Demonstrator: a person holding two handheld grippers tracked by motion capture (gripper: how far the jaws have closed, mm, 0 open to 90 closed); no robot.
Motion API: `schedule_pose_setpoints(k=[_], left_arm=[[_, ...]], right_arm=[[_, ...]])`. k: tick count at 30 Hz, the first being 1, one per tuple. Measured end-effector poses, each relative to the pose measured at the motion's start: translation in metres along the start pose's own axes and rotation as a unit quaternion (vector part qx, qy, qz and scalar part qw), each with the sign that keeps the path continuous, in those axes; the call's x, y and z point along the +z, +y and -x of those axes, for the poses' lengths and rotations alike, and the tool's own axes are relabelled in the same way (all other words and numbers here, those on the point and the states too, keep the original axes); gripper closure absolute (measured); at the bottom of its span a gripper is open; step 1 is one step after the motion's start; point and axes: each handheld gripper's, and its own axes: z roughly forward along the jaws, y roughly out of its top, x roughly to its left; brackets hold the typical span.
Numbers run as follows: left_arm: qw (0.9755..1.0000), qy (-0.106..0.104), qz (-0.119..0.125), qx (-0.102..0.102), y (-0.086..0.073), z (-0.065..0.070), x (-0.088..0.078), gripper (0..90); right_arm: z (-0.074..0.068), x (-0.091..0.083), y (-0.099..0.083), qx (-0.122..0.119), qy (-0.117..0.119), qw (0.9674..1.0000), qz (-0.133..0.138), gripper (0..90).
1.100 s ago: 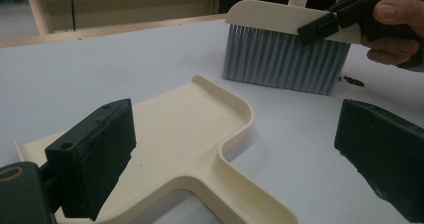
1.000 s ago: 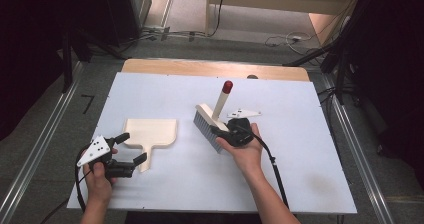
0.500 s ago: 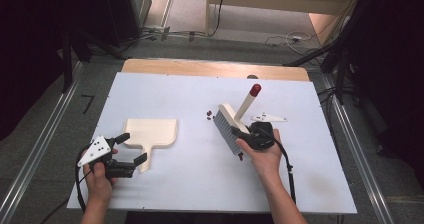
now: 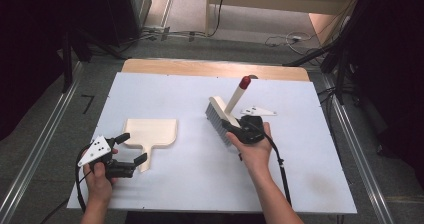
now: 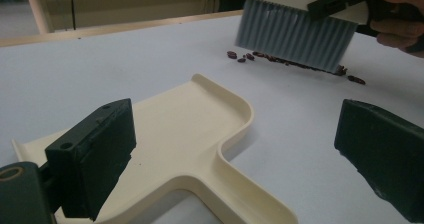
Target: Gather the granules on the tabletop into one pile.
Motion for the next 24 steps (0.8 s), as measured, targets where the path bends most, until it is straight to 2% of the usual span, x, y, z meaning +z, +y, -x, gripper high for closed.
schedule_pose_setpoints(k=[4, 8, 13, 19, 24], left_arm=[[1.0000, -0.002, 0.001, 0.000, 0.000, -0.001, 0.000, 3.1], [1.0000, -0.004, 0.002, 0.000, 0.000, -0.001, -0.001, 3.1], [1.0000, -0.004, 0.003, -0.002, 0.000, -0.001, 0.000, 3.1], [1.0000, -0.002, 0.001, 0.000, 0.000, 0.000, 0.000, 3.1], [1.0000, -0.002, 0.000, 0.000, 0.000, 0.000, 0.000, 3.1]], right_arm=[[-0.012, 0.021, 0.006, 0.005, -0.002, 1.0000, 0.004, 65.3], [-0.010, 0.033, 0.002, 0.020, -0.022, 0.9996, -0.002, 65.3], [0.002, 0.025, -0.002, 0.025, -0.052, 0.9984, -0.002, 65.4], [0.017, 0.009, -0.011, 0.042, -0.066, 0.9969, 0.003, 65.3], [0.026, -0.004, -0.018, 0.045, -0.077, 0.9960, 0.007, 65.4]])
